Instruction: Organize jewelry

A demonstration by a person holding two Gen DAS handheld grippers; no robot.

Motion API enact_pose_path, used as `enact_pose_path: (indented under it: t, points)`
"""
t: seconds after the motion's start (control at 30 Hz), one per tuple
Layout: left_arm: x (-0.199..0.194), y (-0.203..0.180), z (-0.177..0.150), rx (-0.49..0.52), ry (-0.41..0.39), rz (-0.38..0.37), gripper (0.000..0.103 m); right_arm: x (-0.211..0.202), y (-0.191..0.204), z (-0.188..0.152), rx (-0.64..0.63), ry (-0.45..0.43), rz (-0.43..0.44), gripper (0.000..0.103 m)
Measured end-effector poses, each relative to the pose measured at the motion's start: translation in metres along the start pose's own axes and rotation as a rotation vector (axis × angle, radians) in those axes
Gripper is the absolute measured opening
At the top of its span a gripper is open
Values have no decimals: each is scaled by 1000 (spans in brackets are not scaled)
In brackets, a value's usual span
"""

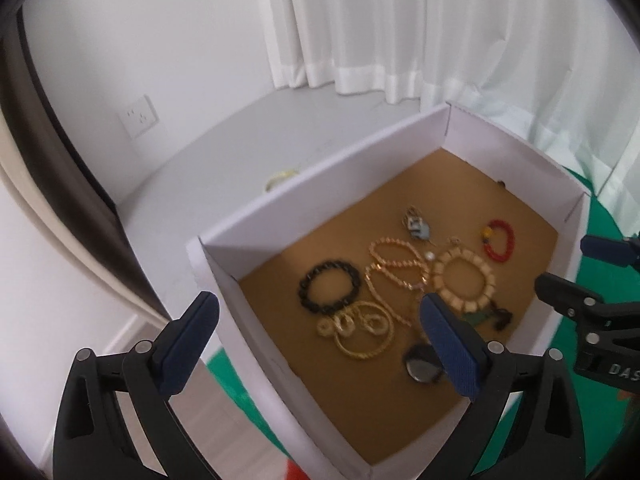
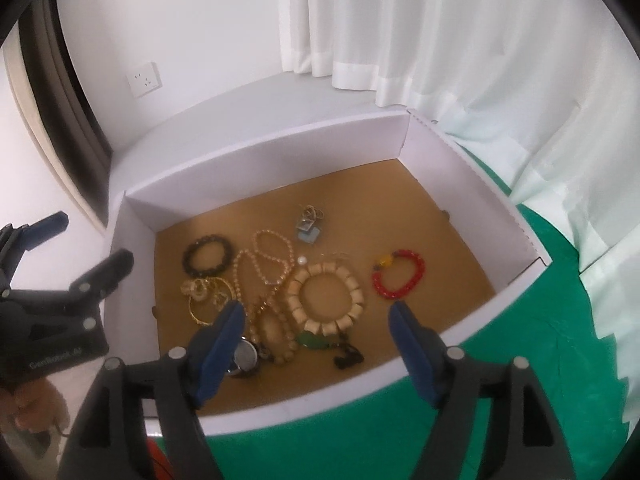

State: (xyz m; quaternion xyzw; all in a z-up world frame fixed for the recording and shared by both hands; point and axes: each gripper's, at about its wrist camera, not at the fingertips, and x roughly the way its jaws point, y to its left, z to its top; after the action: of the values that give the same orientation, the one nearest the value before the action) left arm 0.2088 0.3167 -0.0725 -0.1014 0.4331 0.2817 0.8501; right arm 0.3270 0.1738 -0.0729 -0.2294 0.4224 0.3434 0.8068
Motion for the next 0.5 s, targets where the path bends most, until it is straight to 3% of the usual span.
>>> enact_pose_path:
  t: [0.1, 0.5]
  points:
    - [4, -2, 1, -21, 71, -50, 100, 2, -2, -2, 2, 18, -27, 76]
    - [5, -1, 7, -54, 109, -59, 101, 1, -5, -1, 11, 15, -70, 76]
